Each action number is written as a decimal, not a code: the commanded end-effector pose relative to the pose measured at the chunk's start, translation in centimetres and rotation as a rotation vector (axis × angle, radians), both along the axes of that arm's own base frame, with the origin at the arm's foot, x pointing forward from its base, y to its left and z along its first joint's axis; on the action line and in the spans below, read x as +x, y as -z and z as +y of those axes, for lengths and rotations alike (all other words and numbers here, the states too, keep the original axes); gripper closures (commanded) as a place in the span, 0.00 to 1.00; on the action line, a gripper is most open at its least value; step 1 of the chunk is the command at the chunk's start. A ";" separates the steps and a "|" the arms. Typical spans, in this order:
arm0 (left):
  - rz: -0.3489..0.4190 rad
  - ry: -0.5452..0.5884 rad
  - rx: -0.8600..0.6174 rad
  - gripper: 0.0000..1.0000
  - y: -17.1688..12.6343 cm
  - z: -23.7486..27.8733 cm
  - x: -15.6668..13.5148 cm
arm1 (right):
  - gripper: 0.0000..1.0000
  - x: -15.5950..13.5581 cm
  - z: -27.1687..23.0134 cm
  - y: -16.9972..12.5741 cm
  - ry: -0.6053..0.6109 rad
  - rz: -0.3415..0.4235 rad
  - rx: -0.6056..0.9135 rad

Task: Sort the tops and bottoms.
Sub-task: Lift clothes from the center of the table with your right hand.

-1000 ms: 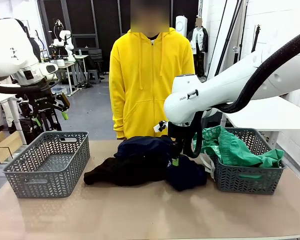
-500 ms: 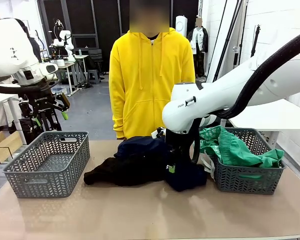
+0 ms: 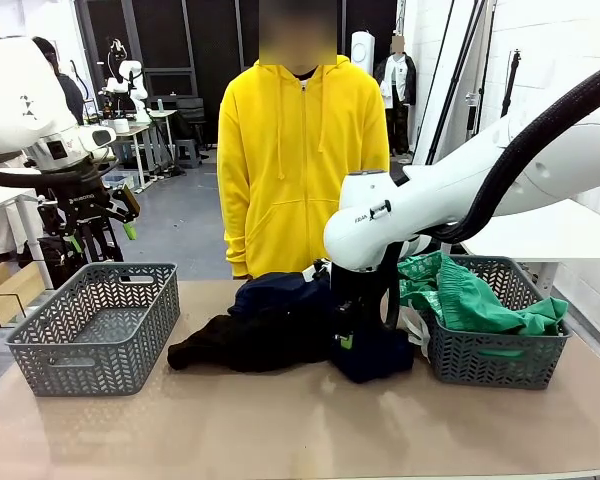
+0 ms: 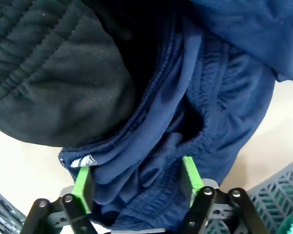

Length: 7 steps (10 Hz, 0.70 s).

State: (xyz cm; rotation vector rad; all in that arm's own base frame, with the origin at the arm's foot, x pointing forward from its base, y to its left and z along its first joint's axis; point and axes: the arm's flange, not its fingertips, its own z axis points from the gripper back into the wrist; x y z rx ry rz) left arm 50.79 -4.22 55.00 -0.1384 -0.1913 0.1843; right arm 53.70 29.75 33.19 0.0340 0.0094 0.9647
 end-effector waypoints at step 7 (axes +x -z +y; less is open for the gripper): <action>-0.007 -0.021 0.010 0.00 -0.1 0.0 -0.1 | 1.00 -0.7 0.0 0.0 0.003 -0.028 -0.007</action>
